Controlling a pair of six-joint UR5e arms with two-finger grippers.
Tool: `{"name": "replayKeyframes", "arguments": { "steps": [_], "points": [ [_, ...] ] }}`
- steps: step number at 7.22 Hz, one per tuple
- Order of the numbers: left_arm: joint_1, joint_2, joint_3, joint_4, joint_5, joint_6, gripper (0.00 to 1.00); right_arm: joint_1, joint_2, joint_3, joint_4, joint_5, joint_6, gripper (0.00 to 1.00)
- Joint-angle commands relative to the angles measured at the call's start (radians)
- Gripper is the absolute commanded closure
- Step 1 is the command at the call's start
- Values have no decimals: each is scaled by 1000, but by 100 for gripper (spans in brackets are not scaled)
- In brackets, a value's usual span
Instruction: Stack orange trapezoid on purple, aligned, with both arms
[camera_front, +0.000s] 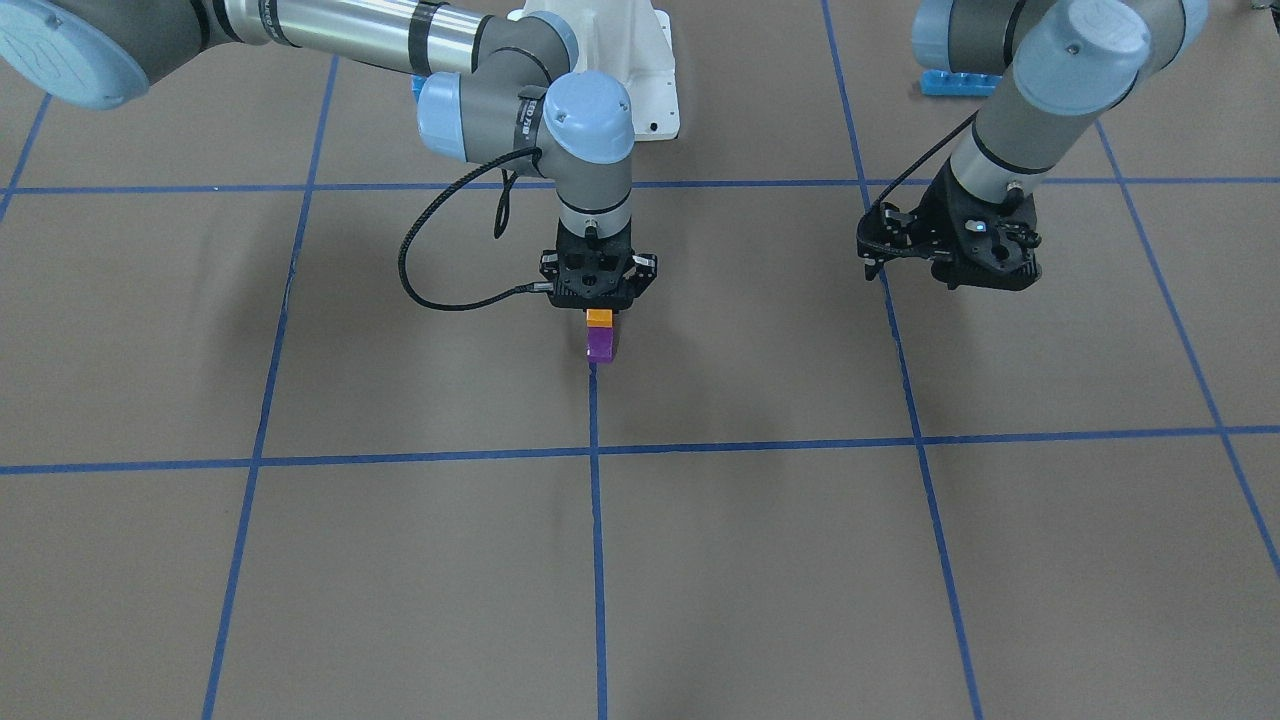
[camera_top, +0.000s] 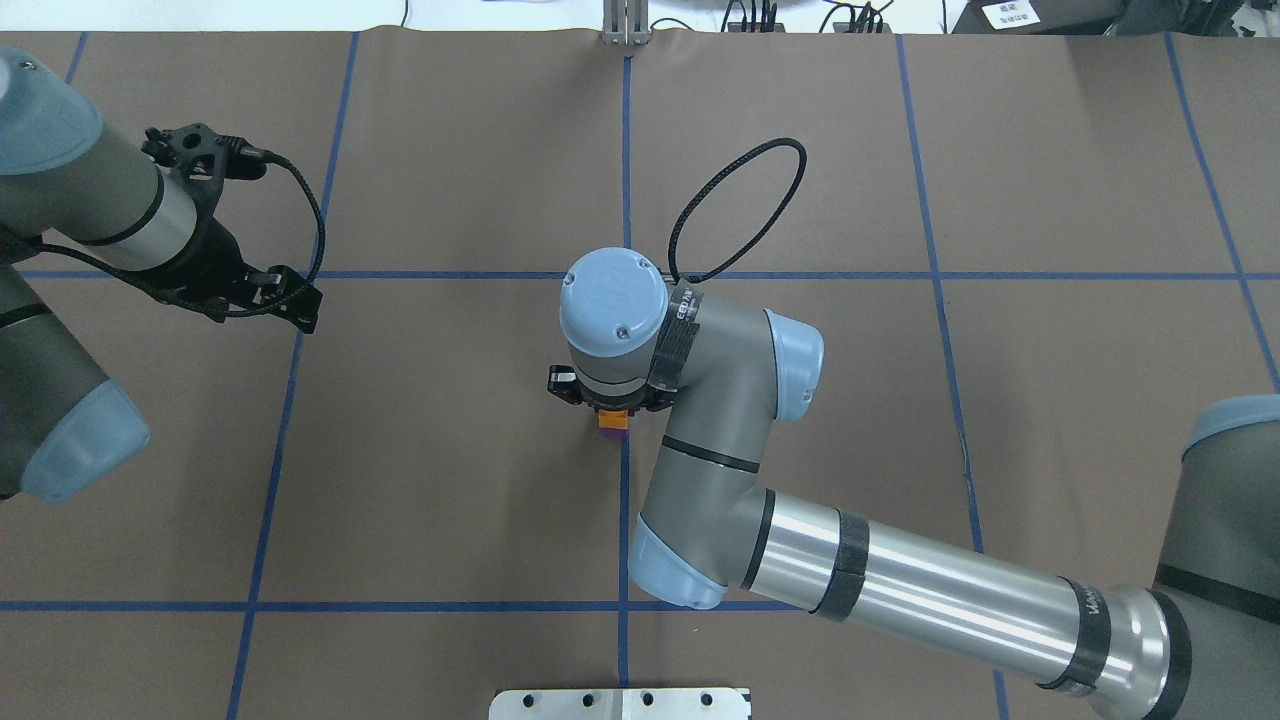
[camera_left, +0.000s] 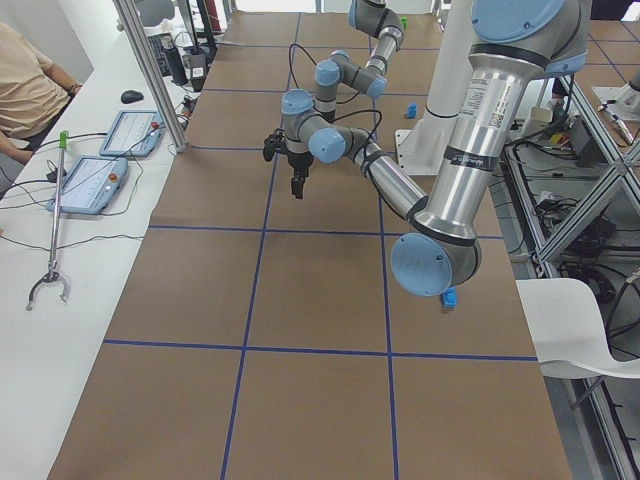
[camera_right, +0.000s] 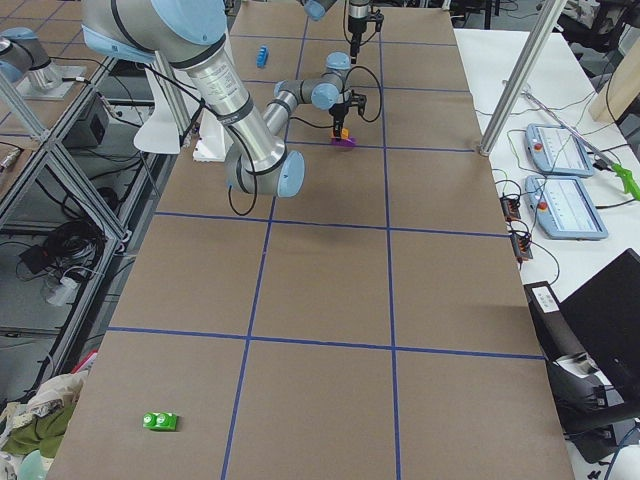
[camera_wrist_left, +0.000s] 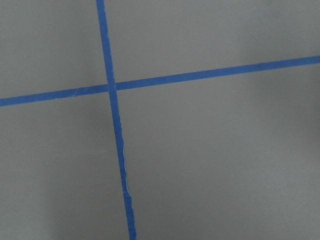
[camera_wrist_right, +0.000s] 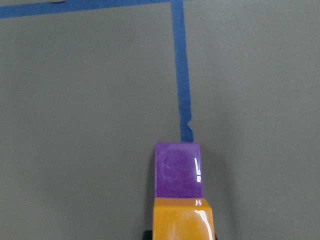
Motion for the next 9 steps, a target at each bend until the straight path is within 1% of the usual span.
{"name": "replayKeyframes", "arguments": {
  "steps": [1, 2, 6, 7, 8, 9],
  "points": [
    [0, 1, 0, 0, 0, 1, 0, 0, -2, -1, 0, 0, 0, 76],
    [0, 1, 0, 0, 0, 1, 0, 0, -2, -1, 0, -2, 2, 1],
    [0, 1, 1, 0, 0, 1, 0, 12, 18, 11, -1, 3, -6, 0],
    [0, 1, 0, 0, 0, 1, 0, 18, 20, 25, -9, 8, -6, 0],
    [0, 1, 0, 0, 2, 1, 0, 29, 15, 58, -15, 17, -6, 0],
    [-3, 6, -14, 0, 2, 4, 0, 49, -5, 94, -20, 47, -5, 0]
  ]
}}
